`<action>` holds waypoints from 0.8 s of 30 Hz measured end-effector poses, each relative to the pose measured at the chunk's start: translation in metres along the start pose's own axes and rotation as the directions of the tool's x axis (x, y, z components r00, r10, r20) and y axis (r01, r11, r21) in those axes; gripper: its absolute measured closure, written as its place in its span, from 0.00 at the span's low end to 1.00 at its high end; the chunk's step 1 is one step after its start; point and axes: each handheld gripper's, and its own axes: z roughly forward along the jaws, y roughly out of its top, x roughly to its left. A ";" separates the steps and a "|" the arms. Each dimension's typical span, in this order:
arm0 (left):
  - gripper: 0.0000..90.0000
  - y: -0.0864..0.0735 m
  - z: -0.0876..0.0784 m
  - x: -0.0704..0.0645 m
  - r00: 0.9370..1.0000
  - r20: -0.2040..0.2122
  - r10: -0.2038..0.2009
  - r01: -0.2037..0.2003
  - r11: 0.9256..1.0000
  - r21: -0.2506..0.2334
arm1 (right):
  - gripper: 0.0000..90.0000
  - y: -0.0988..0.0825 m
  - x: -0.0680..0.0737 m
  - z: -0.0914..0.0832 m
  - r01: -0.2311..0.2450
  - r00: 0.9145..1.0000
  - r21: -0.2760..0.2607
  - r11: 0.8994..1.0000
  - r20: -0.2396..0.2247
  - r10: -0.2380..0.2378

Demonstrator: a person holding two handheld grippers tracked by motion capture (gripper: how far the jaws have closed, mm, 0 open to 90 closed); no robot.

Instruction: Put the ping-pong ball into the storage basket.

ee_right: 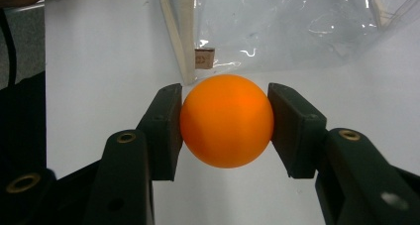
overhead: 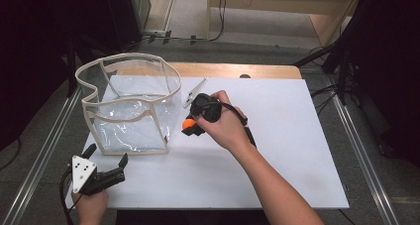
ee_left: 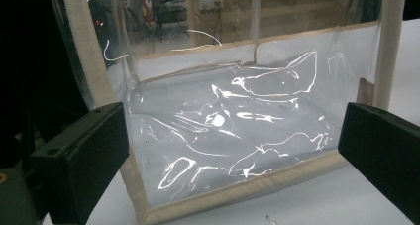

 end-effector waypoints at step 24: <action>0.00 0.000 0.000 0.000 1.000 0.001 -0.005 0.005 1.000 -0.002 | 0.53 0.019 -0.006 -0.017 0.025 0.999 -0.003 1.000 -0.044 -0.025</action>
